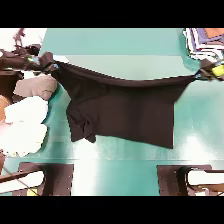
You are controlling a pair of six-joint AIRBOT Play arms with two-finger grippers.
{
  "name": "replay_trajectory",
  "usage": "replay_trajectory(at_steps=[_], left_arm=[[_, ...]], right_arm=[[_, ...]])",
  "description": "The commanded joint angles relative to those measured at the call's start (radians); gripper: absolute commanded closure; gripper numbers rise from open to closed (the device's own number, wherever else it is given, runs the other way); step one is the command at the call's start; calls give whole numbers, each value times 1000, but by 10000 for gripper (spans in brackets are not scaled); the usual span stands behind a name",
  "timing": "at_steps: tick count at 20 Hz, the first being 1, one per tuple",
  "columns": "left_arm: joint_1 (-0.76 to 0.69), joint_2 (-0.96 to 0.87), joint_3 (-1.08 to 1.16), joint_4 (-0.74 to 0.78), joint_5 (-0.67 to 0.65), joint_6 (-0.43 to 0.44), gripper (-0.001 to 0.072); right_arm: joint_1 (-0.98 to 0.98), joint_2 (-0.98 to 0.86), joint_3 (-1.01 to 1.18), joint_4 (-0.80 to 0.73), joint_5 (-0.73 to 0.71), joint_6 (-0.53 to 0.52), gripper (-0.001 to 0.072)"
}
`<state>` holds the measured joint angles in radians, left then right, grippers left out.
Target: Fold the shirts.
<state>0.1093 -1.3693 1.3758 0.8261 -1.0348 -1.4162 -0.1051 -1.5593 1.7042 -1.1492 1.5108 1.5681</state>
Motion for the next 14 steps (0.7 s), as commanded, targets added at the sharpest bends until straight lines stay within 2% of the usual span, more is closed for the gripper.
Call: replay_trajectory(at_steps=[1,3,7,10,12,14], left_arm=[[0,-223,60,-104,136,108,682],[0,-304,142,-152,142,143,682],[5,-338,233,-112,111,172,682],[21,-336,246,-49,-32,205,681],[21,-336,246,41,-116,201,682],[24,-324,246,65,-138,174,683]], right_arm=[[49,-224,130,5,-149,2,700],[50,-286,236,47,-170,1,701],[49,-287,319,46,-150,-43,701],[50,-255,305,21,-51,-79,700],[60,-214,225,-36,-51,-79,701],[61,-156,129,-56,-77,-79,701]])
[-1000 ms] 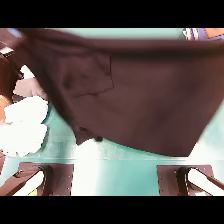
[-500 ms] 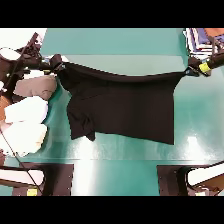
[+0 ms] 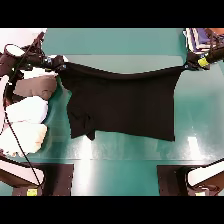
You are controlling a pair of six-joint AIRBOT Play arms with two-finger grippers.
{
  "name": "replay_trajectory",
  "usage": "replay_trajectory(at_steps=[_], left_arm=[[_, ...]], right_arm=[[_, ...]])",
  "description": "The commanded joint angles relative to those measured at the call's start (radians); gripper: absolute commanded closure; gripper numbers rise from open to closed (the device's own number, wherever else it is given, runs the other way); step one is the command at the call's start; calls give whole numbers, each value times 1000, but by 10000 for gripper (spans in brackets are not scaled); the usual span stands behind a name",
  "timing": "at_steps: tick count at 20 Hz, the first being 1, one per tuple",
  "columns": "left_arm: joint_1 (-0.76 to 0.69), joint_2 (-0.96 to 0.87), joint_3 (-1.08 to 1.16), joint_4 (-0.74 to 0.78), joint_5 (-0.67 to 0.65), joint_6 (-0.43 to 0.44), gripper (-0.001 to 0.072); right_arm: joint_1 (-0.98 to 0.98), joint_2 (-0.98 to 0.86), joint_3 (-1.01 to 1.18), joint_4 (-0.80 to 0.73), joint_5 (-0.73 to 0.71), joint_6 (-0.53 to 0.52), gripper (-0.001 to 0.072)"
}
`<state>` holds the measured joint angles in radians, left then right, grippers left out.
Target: Fold the shirts.
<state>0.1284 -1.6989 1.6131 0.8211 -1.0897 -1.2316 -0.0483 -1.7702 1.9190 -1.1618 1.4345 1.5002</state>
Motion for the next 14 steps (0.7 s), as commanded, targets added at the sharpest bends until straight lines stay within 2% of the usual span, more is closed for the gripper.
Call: replay_trajectory(at_steps=[1,7,8,9,10,12,14], left_arm=[[10,26,9,70,-72,-42,684],[10,183,9,58,2,-52,681],[10,182,8,54,-7,-53,677],[10,181,8,55,-21,-55,418],[10,182,9,56,-39,-66,139],[31,184,9,71,-142,-96,206],[47,186,-3,156,-278,-97,206]], right_arm=[[4,92,-126,-43,-26,-11,701],[4,245,-194,-32,-151,-5,699],[12,241,-194,-31,-153,2,632],[14,235,-194,-25,-152,2,377],[11,229,-194,-2,-146,2,277],[0,236,-194,25,-111,2,278],[-11,259,-194,17,0,-20,279]])
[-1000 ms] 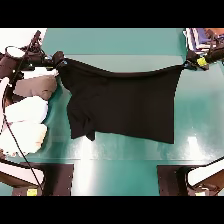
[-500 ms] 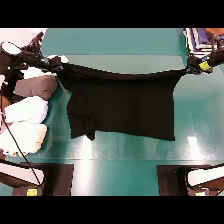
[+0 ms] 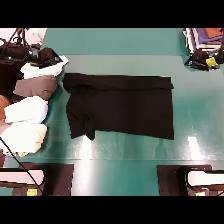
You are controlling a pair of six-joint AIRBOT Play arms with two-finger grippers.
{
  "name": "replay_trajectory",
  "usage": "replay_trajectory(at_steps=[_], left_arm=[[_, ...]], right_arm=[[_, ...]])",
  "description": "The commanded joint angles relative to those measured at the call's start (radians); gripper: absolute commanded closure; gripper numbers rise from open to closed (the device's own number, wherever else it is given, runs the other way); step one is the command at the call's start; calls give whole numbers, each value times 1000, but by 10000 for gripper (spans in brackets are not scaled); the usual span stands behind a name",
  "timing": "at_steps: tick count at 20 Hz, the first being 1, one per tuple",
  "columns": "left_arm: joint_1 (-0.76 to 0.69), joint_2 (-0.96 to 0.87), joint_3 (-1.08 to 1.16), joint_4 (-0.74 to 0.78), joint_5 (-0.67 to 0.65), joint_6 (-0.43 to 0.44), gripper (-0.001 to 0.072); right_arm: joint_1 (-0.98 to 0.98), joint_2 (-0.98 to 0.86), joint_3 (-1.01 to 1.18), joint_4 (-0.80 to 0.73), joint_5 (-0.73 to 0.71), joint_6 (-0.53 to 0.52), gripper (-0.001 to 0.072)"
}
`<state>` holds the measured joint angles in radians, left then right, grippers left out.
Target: Fold the shirts.
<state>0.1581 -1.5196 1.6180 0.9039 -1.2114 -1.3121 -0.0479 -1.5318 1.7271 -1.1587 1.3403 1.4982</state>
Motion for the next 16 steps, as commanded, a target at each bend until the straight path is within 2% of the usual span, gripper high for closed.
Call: replay_trajectory(at_steps=[1,3,5,8,12,16], left_arm=[[17,21,-48,135,-169,-36,206],[17,66,-192,172,-142,-46,206],[14,69,-335,173,-126,-16,206],[14,68,-507,182,-3,-14,206],[14,63,-601,174,147,-14,206],[-27,52,-609,151,180,14,206]], right_arm=[[-17,30,-2,11,153,-22,279],[-18,45,-2,13,236,-26,279],[-18,53,-2,14,264,-26,279],[-16,52,-2,15,292,-25,280],[-16,52,-2,14,297,-21,280],[-16,52,-2,14,298,-13,280]])
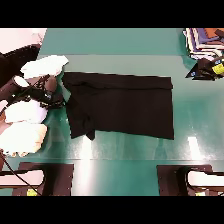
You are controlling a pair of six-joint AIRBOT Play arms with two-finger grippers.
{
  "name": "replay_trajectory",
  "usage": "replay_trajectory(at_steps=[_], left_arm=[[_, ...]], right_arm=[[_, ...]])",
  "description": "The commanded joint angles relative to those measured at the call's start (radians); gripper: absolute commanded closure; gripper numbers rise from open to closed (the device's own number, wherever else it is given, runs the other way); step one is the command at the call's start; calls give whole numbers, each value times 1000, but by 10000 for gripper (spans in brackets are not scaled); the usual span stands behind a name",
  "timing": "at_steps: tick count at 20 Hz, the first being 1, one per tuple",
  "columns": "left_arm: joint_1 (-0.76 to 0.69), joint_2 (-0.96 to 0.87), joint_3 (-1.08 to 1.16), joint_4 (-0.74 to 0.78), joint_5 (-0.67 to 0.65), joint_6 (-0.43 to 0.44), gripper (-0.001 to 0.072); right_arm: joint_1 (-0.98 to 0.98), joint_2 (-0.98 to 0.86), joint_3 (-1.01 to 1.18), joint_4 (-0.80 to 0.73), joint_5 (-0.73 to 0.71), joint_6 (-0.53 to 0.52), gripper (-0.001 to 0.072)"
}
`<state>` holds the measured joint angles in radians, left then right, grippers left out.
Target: Fold the shirts.
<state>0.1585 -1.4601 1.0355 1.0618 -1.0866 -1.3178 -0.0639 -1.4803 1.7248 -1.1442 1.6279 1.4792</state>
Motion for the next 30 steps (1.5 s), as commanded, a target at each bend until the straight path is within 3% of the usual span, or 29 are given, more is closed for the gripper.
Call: replay_trajectory(at_steps=[1,3,4,5,6,10,13,16,21,23,24,27,30], left_arm=[[-54,-10,-27,-7,59,22,207],[-107,-14,-27,-6,66,59,208],[-123,-14,-25,-7,64,61,307],[-130,-13,-24,-7,56,62,589],[-130,-10,-24,-7,48,61,673],[-90,25,11,17,-15,62,681],[-62,87,34,16,-21,62,681],[-63,113,39,-4,-21,62,681],[-63,113,39,-5,-22,62,681],[-63,113,39,-5,-23,61,681],[-63,113,39,-5,-24,61,681],[-62,146,39,-3,-21,58,682],[-62,269,63,4,-4,41,682]], right_arm=[[0,1,0,-1,13,10,280],[0,1,0,-11,26,14,280],[-3,1,0,-22,34,17,280],[-13,2,-10,-37,40,27,280],[-26,15,-48,-34,38,32,280],[-86,126,-369,-36,-19,32,280],[-129,211,-687,-35,-61,32,188],[-134,263,-969,-14,-173,31,205],[-62,284,-1144,54,-334,31,213],[-28,286,-1144,55,-374,31,347],[-16,286,-1143,55,-388,31,351],[7,292,-1141,54,-397,31,675],[7,363,-1074,53,-386,31,700]])
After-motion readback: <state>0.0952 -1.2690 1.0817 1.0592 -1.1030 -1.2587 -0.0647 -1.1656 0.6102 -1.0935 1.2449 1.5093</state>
